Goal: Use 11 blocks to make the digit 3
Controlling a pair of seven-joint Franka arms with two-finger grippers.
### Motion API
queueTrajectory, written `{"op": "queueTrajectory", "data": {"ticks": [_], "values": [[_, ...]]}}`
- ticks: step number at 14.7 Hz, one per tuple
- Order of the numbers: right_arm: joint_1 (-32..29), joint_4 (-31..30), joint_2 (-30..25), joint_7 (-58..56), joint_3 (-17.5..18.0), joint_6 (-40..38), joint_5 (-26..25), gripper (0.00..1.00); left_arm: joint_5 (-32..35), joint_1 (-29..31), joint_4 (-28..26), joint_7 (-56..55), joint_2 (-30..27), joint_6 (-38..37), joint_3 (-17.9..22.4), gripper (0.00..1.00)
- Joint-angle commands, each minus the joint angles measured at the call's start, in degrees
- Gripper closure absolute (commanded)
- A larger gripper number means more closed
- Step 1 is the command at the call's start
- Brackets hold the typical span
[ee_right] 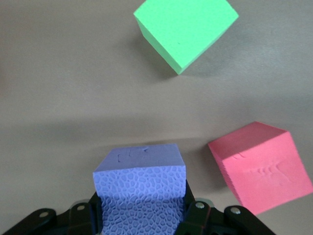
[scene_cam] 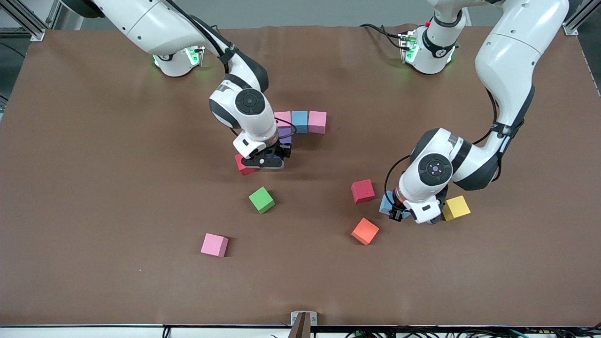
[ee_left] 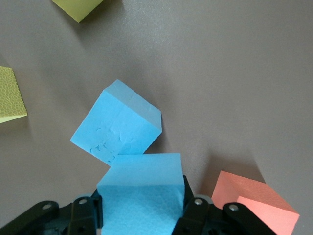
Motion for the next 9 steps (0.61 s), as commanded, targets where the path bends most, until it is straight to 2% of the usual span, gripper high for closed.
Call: {"op": "queueTrajectory", "data": {"ticks": [1,9], "values": [[2.74,2.28,1.67,1.91,-2.45,-0.23,-1.42,0.96,0.53,-0.06,0.69,-0.01,0.84,-0.71,-0.18,0.73],[3.62,2.19,2.90,2.43,-2.98,-0.05,-1.60,0.95,0.53,-0.06,0.69,-0.01,0.93,-0.71,-0.18,0.73]]}}
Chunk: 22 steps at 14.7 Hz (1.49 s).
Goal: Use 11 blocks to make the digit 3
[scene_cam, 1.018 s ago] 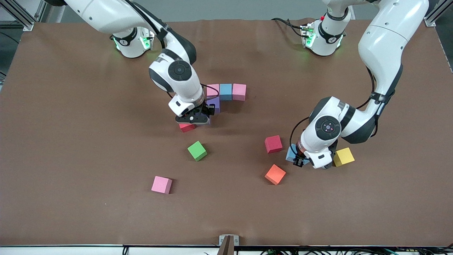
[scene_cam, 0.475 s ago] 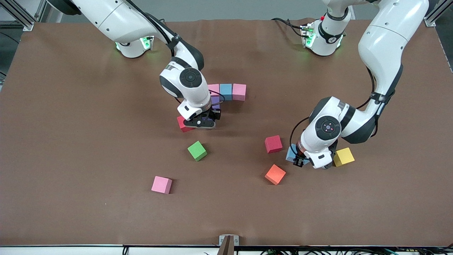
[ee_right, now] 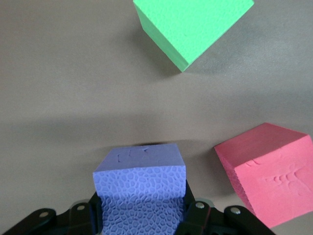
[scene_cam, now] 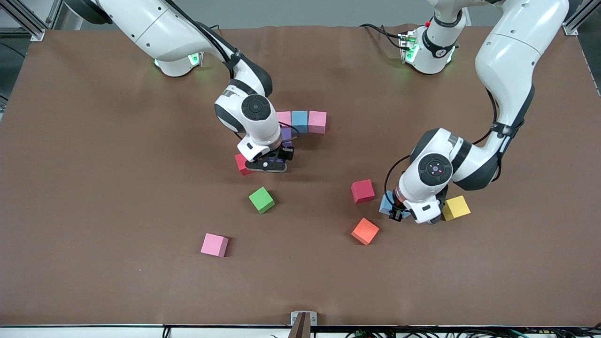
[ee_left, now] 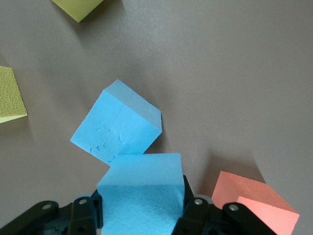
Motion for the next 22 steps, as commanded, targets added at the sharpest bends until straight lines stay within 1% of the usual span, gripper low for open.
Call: {"op": "queueTrajectory", "data": {"ticks": [1,2,6,22], "values": [[1.64,0.96,0.80,2.15,-0.92,-0.05,-1.64,0.95,0.54,-0.06,0.70,-0.01,0.93,-0.71,-0.18,0.73],[1.90,0.96,1.15,2.15,-1.01,-0.05,-1.64,0.95,0.54,-0.06,0.78,-0.01,0.84,-0.71,-0.18,0.73],[4.62,1.05,1.33,3.20,-3.38,0.21,-1.73,0.95,0.45,-0.06,1.13,-0.18,0.58,-0.71,-0.27,0.73],[6.21,1.05,1.86,5.31,-3.47,0.30,-1.73,0.95,-0.17,-0.23,1.75,-2.38,-0.56,-0.71,-0.71,0.72]]}}
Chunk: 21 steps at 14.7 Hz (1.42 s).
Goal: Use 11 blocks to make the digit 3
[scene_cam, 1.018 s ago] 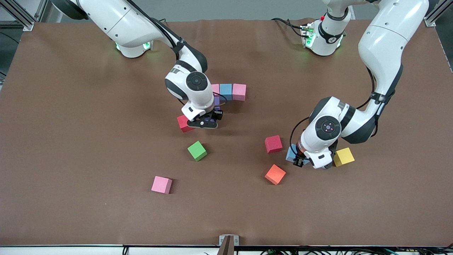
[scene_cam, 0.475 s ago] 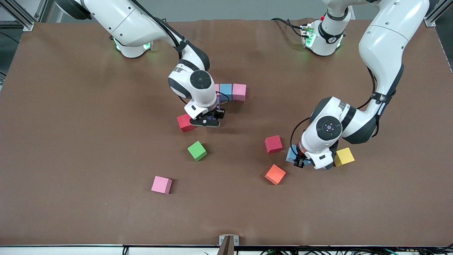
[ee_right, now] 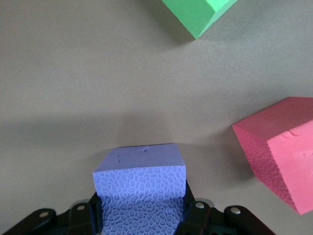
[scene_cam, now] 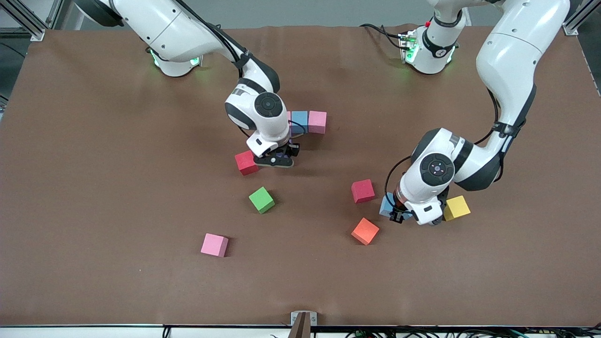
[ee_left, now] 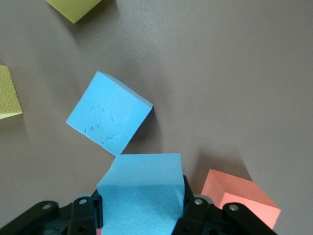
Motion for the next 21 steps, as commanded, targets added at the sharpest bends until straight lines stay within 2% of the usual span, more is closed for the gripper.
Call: {"op": "queueTrajectory", "data": {"ticks": [1,11,21], "values": [[0.93,0.63,0.37,1.74,-0.64,0.08,-1.39,0.95,-0.16,-0.68,0.50,-1.99,-0.57,-0.71,-0.42,0.72],[1.63,0.45,0.37,3.06,-0.64,-0.10,-1.39,0.95,0.27,-5.25,0.50,-7.27,-0.57,-0.80,-0.34,0.72],[1.54,0.27,0.37,3.06,-0.81,-0.18,-2.18,0.95,0.27,-6.05,0.59,-8.32,-0.22,-0.62,-0.25,0.72]]}}
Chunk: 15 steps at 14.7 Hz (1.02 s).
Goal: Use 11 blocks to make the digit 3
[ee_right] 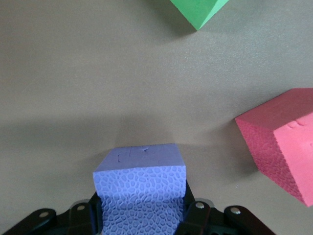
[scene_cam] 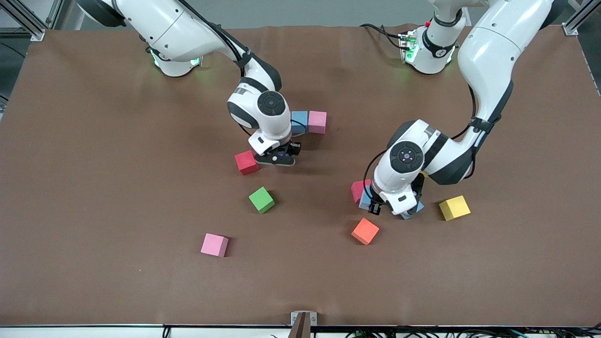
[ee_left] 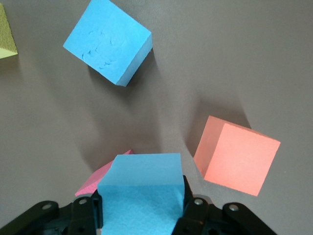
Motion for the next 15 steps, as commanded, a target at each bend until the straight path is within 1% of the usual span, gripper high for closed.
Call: {"op": "queueTrajectory", "data": {"ticks": [1,2,3,7,15], "values": [[0.73,0.18,0.19,1.57,-0.51,-0.07,-1.76,0.95,0.36,-0.54,0.37,-1.87,-0.13,-0.62,0.15,0.71],[0.73,0.18,0.19,1.57,-0.51,-0.16,-1.76,0.94,0.36,-0.63,0.37,-1.87,0.05,-0.18,0.15,0.68],[0.73,0.09,0.19,1.57,-0.51,-0.24,-1.76,0.94,0.28,-0.63,0.37,-1.87,0.13,-0.18,0.15,0.68],[0.90,-0.17,0.19,1.57,-0.51,-0.42,-1.76,0.94,0.36,-2.64,0.37,-6.87,0.75,0.17,0.32,0.68],[1.17,-0.43,0.19,1.66,-0.51,-0.42,-1.76,0.93,0.19,-3.44,0.37,-11.01,0.93,0.17,0.41,0.68]]}}
